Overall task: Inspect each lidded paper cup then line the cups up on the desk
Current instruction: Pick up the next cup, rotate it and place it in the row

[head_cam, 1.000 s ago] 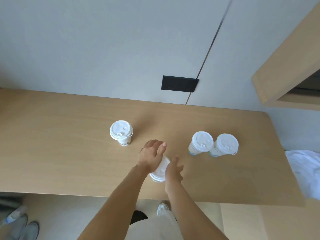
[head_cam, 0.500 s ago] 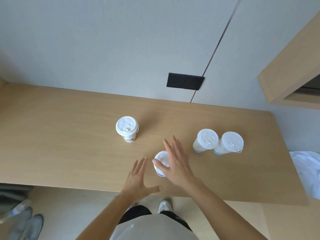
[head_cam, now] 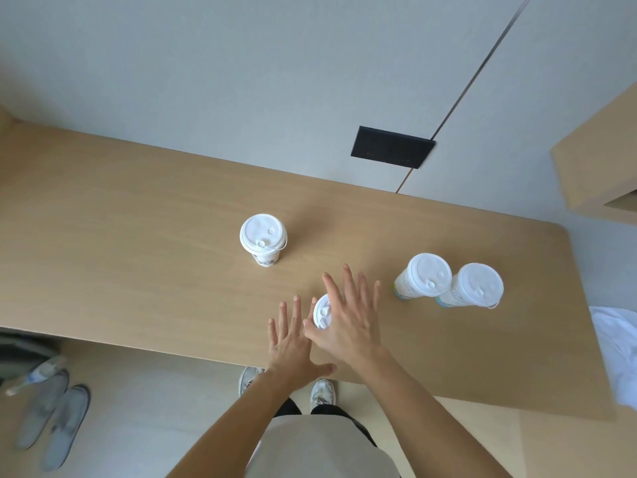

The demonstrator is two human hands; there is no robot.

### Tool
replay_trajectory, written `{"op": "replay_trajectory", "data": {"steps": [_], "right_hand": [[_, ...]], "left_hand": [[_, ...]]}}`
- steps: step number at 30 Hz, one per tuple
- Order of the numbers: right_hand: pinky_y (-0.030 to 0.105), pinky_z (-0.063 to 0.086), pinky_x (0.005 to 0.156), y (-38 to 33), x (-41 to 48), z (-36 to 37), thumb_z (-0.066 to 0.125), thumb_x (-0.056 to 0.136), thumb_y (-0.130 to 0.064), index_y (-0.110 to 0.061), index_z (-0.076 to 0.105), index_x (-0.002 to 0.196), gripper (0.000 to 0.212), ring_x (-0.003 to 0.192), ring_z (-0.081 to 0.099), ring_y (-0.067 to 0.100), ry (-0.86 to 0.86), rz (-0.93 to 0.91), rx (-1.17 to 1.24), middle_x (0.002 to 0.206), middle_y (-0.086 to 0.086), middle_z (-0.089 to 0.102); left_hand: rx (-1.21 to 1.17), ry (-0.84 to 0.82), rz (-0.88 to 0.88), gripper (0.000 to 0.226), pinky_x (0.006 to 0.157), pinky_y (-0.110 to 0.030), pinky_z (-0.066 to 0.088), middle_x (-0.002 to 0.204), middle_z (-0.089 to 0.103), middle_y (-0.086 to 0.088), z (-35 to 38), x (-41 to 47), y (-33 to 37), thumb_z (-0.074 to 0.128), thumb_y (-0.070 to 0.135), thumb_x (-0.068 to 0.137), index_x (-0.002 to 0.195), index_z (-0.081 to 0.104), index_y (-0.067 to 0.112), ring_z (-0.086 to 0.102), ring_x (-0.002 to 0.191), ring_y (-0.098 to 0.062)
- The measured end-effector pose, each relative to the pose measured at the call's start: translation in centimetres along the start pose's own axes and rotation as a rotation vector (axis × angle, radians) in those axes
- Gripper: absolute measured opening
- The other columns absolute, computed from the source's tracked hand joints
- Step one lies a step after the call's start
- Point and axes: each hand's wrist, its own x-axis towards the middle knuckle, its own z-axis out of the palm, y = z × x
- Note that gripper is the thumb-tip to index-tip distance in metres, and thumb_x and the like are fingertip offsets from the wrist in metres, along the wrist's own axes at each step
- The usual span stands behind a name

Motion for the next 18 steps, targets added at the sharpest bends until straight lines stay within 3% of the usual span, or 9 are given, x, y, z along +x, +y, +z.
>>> {"op": "replay_trajectory", "data": {"steps": [4, 7, 9, 12, 14, 16, 18], "right_hand": [[0.058, 0.037, 0.117, 0.0, -0.3, 0.1, 0.057, 0.069, -0.069, -0.022, 0.051, 0.148, 0.092, 0.146, 0.038, 0.049, -0.023, 0.026, 0.1, 0.163, 0.017, 0.04], [0.048, 0.034, 0.122, 0.2, 0.0, 0.0, 0.057, 0.076, -0.063, -0.023, 0.048, 0.149, 0.084, 0.152, 0.029, 0.039, -0.085, 0.063, 0.216, 0.165, 0.009, 0.035], [0.041, 0.038, 0.117, 0.3, -0.2, -1.6, 0.063, 0.08, -0.056, -0.024, 0.048, 0.147, 0.076, 0.148, 0.034, 0.025, -0.091, 0.06, 0.34, 0.159, -0.001, 0.04], [0.03, 0.043, 0.108, 1.6, 0.0, -2.8, 0.071, 0.077, -0.053, -0.026, 0.055, 0.139, 0.069, 0.133, 0.05, 0.013, -0.079, 0.247, 0.618, 0.141, -0.012, 0.054], [0.027, 0.047, 0.099, 2.3, -0.4, -4.4, 0.074, 0.07, -0.055, -0.033, 0.061, 0.128, 0.063, 0.124, 0.059, 0.008, -0.039, 0.418, 0.921, 0.13, -0.016, 0.062], [0.025, 0.049, 0.089, 2.7, -0.4, -5.8, 0.075, 0.068, -0.053, -0.033, 0.067, 0.118, 0.054, 0.119, 0.063, 0.007, -0.038, 0.529, 1.206, 0.125, -0.013, 0.068], [0.033, 0.052, 0.096, 3.1, -0.4, -6.8, 0.077, 0.065, -0.053, -0.03, 0.072, 0.115, 0.055, 0.122, 0.063, 0.011, -0.057, 0.572, 1.395, 0.124, -0.01, 0.071]], "left_hand": [[0.004, -0.027, -0.014, 0.13, 0.126, -0.057, -0.005, 0.162, -0.04, -0.001, -0.2, -0.3, 0.2, 0.064, 0.078, 0.073, 0.159, -0.022, 0.033, -0.034, 0.151, -0.032], [-0.106, -0.121, 0.017, 0.115, 0.127, -0.051, 0.004, 0.166, -0.032, -0.003, -1.1, 0.1, -0.4, 0.066, 0.065, 0.085, 0.161, -0.012, 0.032, -0.024, 0.155, -0.032], [-0.312, -0.099, 0.082, 0.092, 0.127, -0.043, 0.01, 0.172, -0.016, -0.004, -2.5, -0.1, -1.4, 0.061, 0.057, 0.093, 0.162, 0.003, 0.038, -0.015, 0.158, -0.026], [-0.666, -0.174, 0.095, 0.063, 0.121, -0.027, 0.018, 0.166, 0.022, 0.017, -4.1, -0.5, -1.7, 0.049, 0.056, 0.1, 0.156, 0.02, 0.053, 0.011, 0.157, -0.009], [-0.859, -0.121, 0.044, 0.048, 0.115, -0.026, 0.033, 0.152, 0.043, 0.021, -6.0, -1.6, -1.1, 0.044, 0.052, 0.104, 0.151, 0.032, 0.055, 0.042, 0.145, -0.012], [-1.013, -0.025, -0.034, 0.041, 0.096, -0.032, 0.054, 0.139, 0.06, 0.013, -8.3, -2.4, -0.3, 0.045, 0.049, 0.105, 0.146, 0.046, 0.05, 0.068, 0.117, -0.024], [-1.141, 0.035, -0.078, 0.034, 0.078, -0.038, 0.06, 0.122, 0.07, 0.001, -10.7, -3.5, 0.2, 0.05, 0.046, 0.104, 0.134, 0.062, 0.036, 0.076, 0.093, -0.033]]}}
